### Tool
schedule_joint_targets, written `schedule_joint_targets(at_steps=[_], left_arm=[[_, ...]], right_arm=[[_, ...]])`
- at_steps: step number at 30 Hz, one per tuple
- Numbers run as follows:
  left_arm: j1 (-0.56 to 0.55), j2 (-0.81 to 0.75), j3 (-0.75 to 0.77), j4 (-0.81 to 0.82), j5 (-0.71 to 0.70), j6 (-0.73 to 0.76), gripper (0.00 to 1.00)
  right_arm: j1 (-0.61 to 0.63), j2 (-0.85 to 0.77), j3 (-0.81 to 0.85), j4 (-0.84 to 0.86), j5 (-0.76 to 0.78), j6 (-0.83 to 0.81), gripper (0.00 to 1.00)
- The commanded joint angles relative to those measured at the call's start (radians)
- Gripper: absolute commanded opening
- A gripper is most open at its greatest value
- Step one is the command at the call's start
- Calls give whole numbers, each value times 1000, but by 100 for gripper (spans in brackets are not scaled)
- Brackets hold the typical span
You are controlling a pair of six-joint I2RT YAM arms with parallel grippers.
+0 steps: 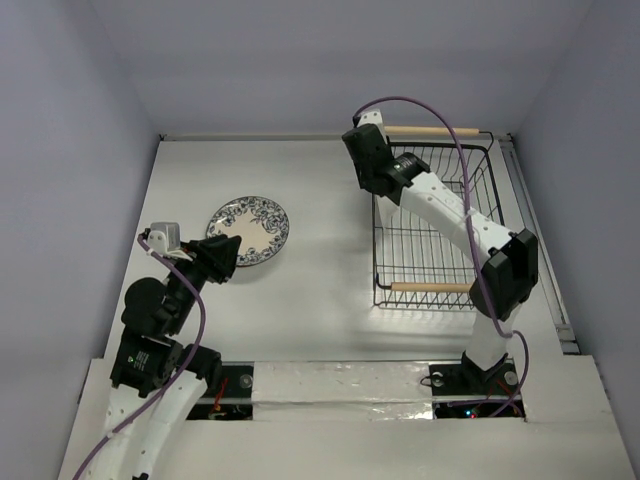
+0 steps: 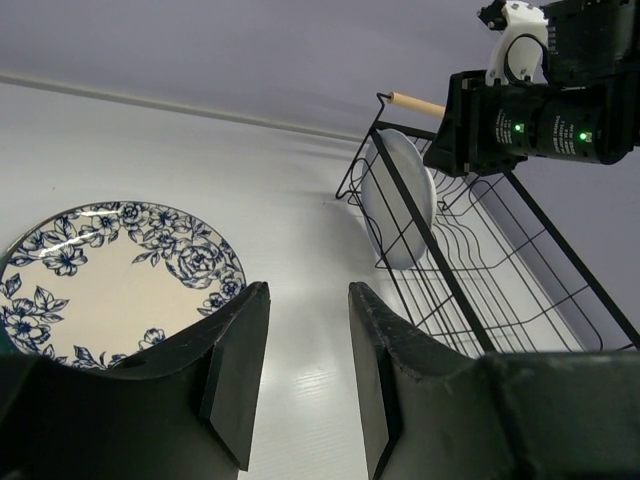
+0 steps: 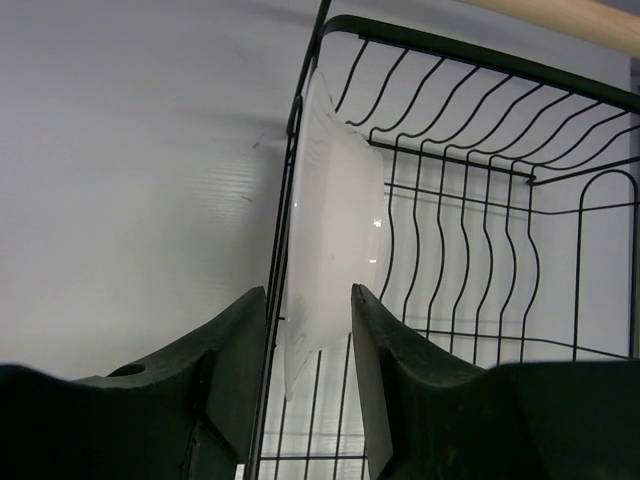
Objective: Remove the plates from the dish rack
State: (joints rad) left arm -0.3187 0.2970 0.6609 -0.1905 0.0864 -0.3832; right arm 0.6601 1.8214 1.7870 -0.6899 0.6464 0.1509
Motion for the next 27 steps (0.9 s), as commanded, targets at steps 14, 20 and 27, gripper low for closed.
schedule_joint_targets(at_steps=[14,20,27], left_arm=[[3,-9,-7,54,18,4,37],[3,-6,-7,54,21,4,37],[3,-2,-7,54,21,4,37]], right_arm=[[-48,70,75,-39,84,-28,27],[-59,58,48,-25,98,-25,25],[-77,87,34,-19,91,-20,36]])
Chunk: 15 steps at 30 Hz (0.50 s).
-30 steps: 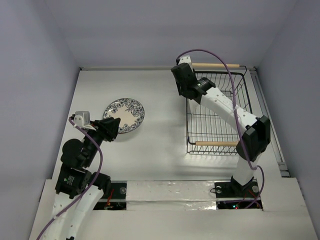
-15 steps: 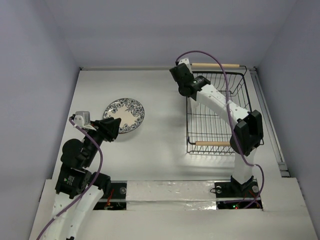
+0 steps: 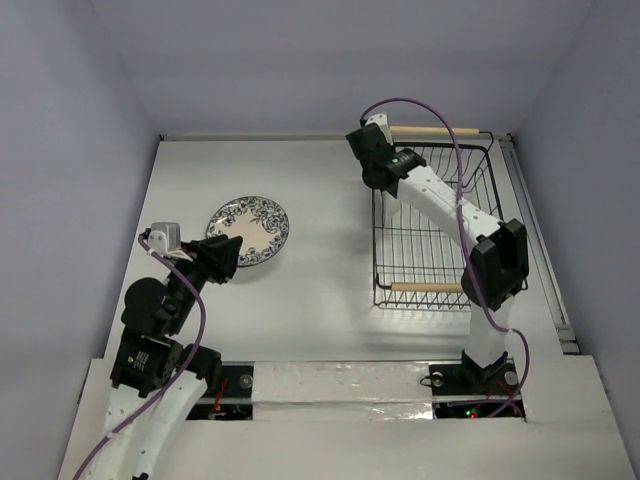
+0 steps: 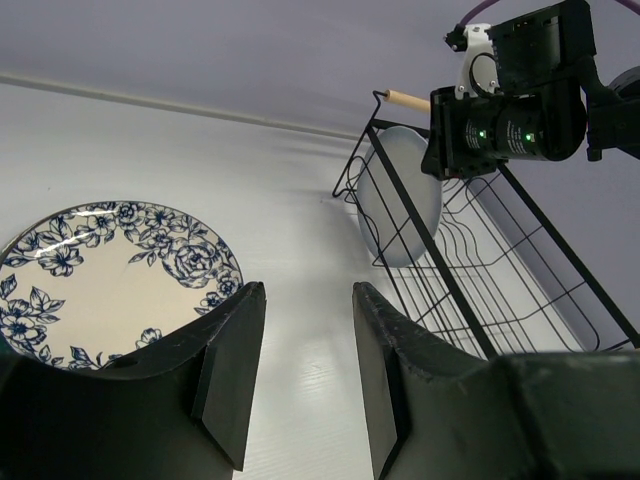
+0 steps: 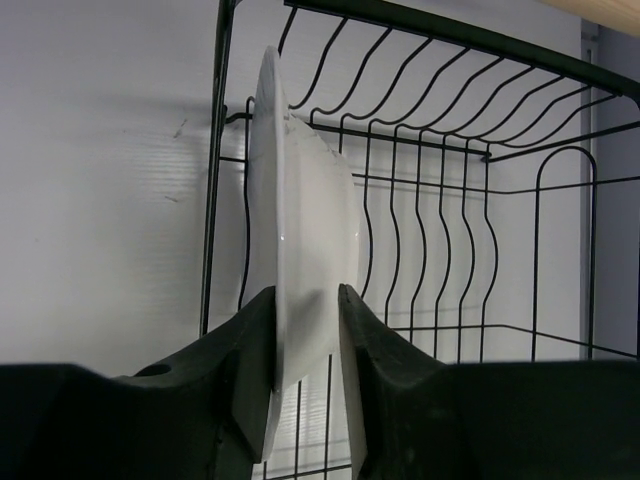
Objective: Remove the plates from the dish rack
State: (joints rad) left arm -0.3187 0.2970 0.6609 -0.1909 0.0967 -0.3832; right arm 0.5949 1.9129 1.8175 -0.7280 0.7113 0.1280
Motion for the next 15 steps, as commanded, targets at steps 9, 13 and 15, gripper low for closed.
schedule_joint_targets(at_steps=[9,13,15], left_arm=[[3,2,-7,54,11,6,38],[3,2,-6,56,14,4,38],[3,4,-7,56,17,4,38]], right_arm=[[-21,-9,14,13,63,-19,0],[-21,-51,20,30,96,-40,0],[-21,-84,23,47,118,-59,0]])
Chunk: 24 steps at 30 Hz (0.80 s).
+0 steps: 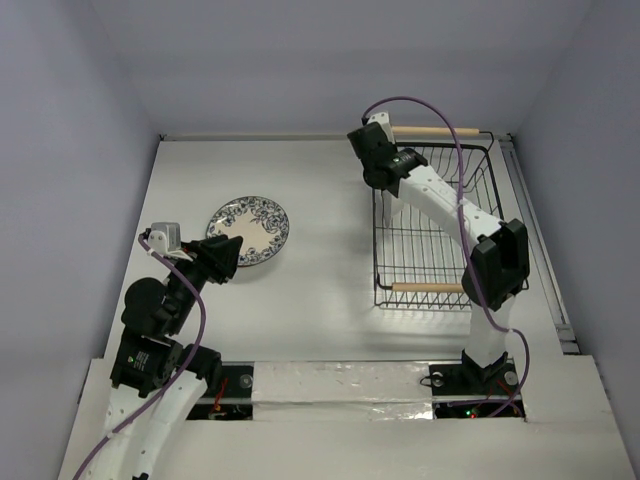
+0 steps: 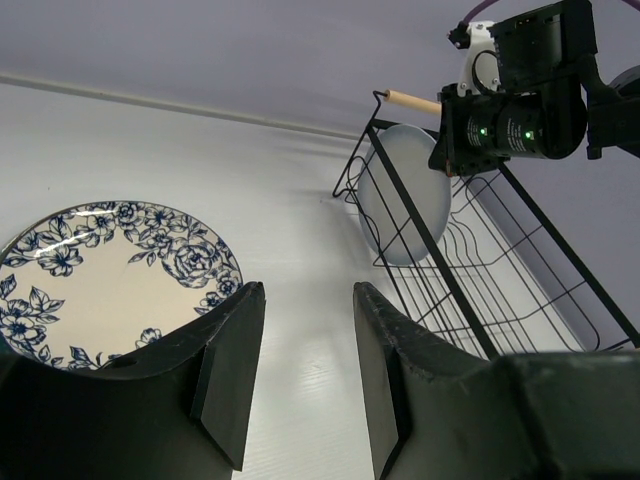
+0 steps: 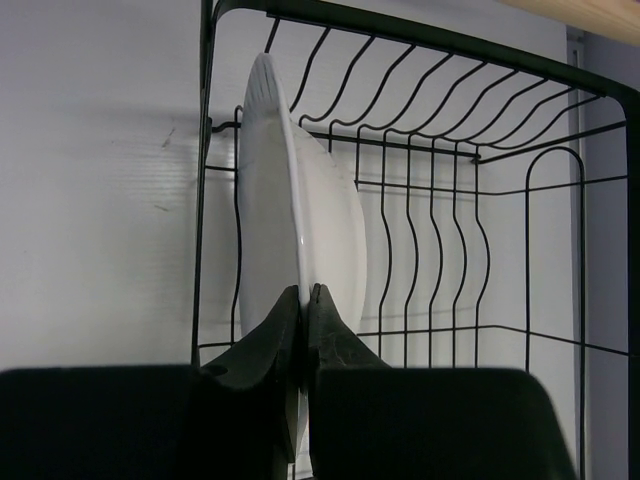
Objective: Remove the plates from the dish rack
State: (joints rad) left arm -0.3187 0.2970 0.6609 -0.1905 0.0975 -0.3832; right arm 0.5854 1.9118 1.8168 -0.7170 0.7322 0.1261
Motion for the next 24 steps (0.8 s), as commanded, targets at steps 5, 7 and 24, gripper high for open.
schedule_joint_targets(at_steps=[5,7,24], left_arm=[[3,4,-9,57,18,6,38],[3,1,-9,59,18,4,38],[3,-6,-7,51,4,3,40]], right_arm=[[-12,-143,47,62,128,-82,0],[-12,-168,56,68,138,-94,0],[-122,-654,-258,298,-115,72,0]])
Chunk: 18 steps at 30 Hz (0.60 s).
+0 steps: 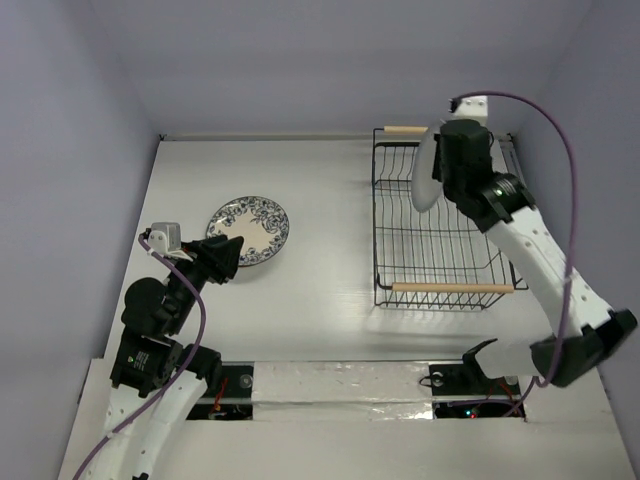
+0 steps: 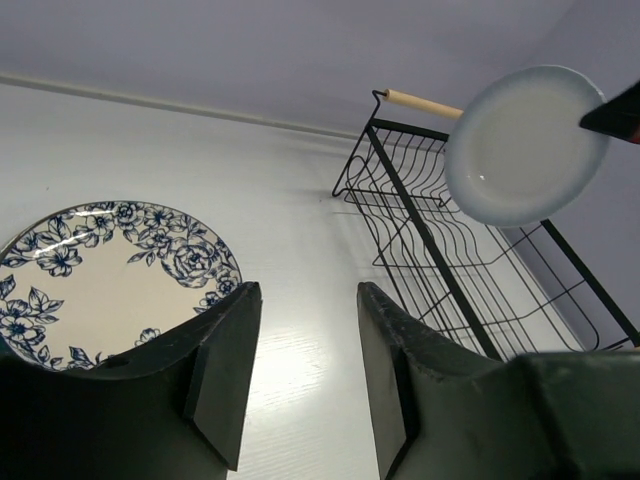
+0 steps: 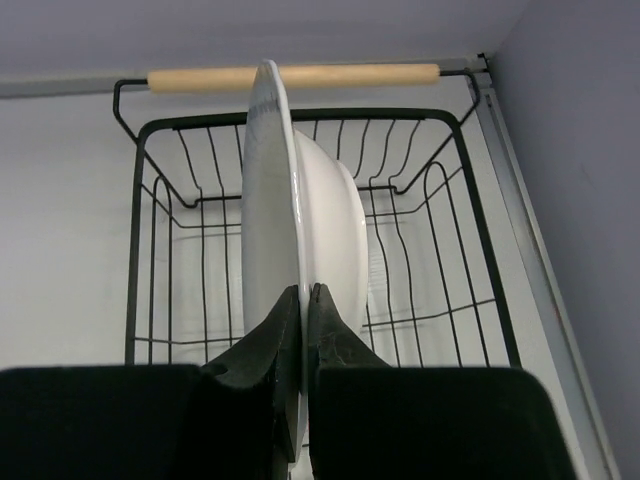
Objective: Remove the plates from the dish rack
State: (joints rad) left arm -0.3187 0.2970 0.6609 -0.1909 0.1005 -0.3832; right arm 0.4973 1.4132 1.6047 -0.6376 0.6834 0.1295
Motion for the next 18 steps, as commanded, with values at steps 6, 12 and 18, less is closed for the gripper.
schedule_joint_targets(at_steps=[6,12,18], left_arm=[[3,-4,-7,51,1,1,57],[3,-2,-7,51,-4,-2,79],[12,-4,-4,47,-10,0,77]], right_arm=[[-45,-302,-108,328,-205,154,0],[-45,-324,-120,446,-439,255,0],[-5,-225,-215,696,-736,406,0]])
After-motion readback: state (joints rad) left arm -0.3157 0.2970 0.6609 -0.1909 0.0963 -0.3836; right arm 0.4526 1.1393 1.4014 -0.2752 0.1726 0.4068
